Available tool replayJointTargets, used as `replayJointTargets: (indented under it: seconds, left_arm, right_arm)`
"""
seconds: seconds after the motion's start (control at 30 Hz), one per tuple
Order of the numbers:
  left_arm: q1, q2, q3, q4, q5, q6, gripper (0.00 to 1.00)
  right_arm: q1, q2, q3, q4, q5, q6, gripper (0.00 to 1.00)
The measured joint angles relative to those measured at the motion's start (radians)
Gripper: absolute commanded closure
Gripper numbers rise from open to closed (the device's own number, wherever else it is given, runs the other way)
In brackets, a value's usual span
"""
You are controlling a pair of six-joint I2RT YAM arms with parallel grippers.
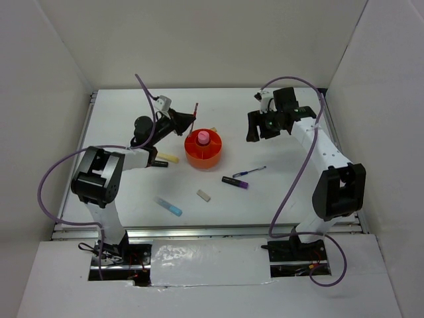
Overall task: Sort the stationery into containers
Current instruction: Place the pen in the storage box, then pick up the pen from the center of the board.
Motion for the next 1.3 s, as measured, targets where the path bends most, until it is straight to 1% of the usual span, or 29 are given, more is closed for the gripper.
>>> replayJointTargets:
  seconds: [0.13,0.2,0.27,0.57,0.67,0.83,0.87,0.93,0.97,1.03,1.1,1.13,1.23,1.3]
  left_arm:
    - [-0.004,0.023,0.0,0.021,0.014,-0.014,0.96]
    - [-0.006,0.032,-0.005,0.031,0.019,-0.016,0.91]
    - [-0.008,0.035,-0.013,0.042,0.021,-0.016,0.9]
    - [-0.01,0.048,-0.091,0.097,0.02,-0.014,0.8]
    - [-0.01,0.048,-0.109,0.1,0.021,-0.013,0.78]
    - [-0.01,0.048,-0.124,0.103,0.024,-0.003,0.69]
    - [-0.01,0.048,-0.124,0.104,0.025,-0.001,0.66]
    - [-0.008,0.048,-0.124,0.107,0.027,0.011,0.62]
    - [-0.008,0.048,-0.124,0.107,0.029,0.013,0.54]
    - [-0.006,0.048,-0.124,0.107,0.03,0.016,0.46]
    - [0.0,0.048,-0.123,0.107,0.034,0.016,0.44]
    - [0.003,0.047,-0.121,0.105,0.04,0.015,0.43]
    - [0.022,0.04,-0.1,0.086,0.058,0.01,0.42]
    - [0.044,0.02,-0.074,0.055,0.078,0.005,0.41]
  right_arm:
    - [0.0,0.015,0.0,0.0,0.002,-0.005,0.3]
    - [0.0,0.023,0.0,0.0,0.002,-0.008,0.3]
    - [0.0,0.028,0.0,-0.001,0.003,-0.012,0.29]
    - [0.0,0.031,0.0,-0.001,0.006,-0.022,0.29]
    - [0.0,0.036,0.0,-0.001,0.006,-0.023,0.28]
    - [0.001,0.042,0.0,-0.001,0.013,-0.025,0.28]
    - [0.001,0.042,0.0,-0.001,0.015,-0.026,0.28]
    - [0.001,0.042,0.0,-0.001,0.02,-0.027,0.28]
    - [0.001,0.042,0.0,-0.001,0.022,-0.03,0.29]
    - [0.001,0.042,0.0,-0.001,0.024,-0.039,0.31]
    - [0.002,0.042,-0.004,-0.001,0.03,-0.061,0.36]
    - [0.002,0.042,-0.008,-0.003,0.033,-0.083,0.4]
    - [0.002,0.045,-0.018,-0.026,0.047,-0.156,0.46]
    - [0.003,0.056,-0.016,-0.05,0.051,-0.219,0.47]
